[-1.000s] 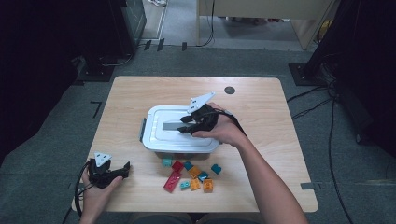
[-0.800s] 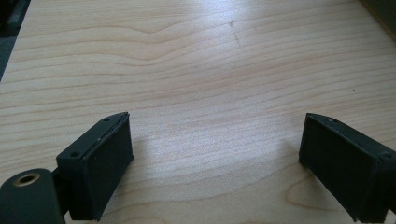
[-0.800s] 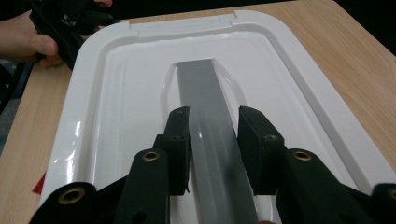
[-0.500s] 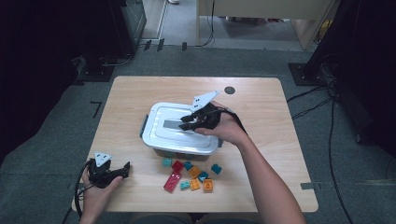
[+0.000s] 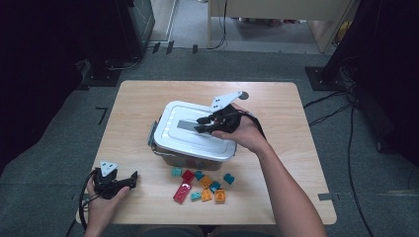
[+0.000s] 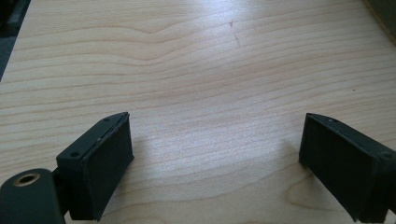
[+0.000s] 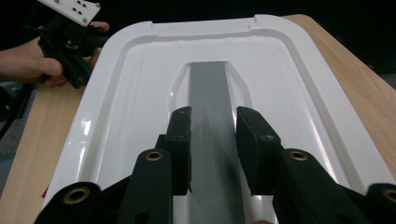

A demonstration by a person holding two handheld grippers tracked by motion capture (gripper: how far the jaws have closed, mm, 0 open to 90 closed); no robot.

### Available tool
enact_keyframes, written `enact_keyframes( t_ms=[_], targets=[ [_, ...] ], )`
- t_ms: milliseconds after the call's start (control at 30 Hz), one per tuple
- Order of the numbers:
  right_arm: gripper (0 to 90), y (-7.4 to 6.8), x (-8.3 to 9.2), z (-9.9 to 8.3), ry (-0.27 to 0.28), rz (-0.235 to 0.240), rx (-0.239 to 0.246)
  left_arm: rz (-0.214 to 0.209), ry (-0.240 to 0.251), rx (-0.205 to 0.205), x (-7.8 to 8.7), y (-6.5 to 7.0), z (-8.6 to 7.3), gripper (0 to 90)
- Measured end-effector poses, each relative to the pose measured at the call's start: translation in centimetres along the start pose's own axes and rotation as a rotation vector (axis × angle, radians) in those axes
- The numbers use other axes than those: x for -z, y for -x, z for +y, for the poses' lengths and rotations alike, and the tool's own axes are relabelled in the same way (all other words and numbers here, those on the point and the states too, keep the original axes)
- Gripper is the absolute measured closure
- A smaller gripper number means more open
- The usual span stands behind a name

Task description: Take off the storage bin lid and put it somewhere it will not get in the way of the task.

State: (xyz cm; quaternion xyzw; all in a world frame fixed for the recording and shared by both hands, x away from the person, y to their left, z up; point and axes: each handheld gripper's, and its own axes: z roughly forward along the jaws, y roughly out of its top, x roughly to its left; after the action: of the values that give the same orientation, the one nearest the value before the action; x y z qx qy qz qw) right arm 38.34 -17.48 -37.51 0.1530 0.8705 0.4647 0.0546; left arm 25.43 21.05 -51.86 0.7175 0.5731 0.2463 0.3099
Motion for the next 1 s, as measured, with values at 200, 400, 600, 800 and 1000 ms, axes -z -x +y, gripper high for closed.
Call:
enact_keyframes(
  t_ms=[200,400,600,800,1000],
  targets=[
    [68.0,0.4,1.1,-0.4,-0.034,-0.072,-0.066,0.001,-0.001,-0.002,0.0,0.0,0.0,9.7],
    [67.6,0.3,0.3,-1.1,-0.071,-0.125,-0.118,0.001,-0.001,-0.001,0.0,0.0,0.0,9.7],
    [58.7,0.1,-0.1,-1.2,-0.062,-0.150,-0.114,0.001,0.000,-0.001,0.0,0.0,0.0,9.7],
    [67.2,0.3,-0.2,-1.2,-0.053,-0.144,-0.124,0.001,0.000,-0.001,0.0,0.0,0.0,9.7],
    [68.0,0.0,-0.2,-1.4,-0.035,-0.151,-0.128,0.001,0.000,-0.001,0.0,0.0,0.0,9.7]
  ],
)
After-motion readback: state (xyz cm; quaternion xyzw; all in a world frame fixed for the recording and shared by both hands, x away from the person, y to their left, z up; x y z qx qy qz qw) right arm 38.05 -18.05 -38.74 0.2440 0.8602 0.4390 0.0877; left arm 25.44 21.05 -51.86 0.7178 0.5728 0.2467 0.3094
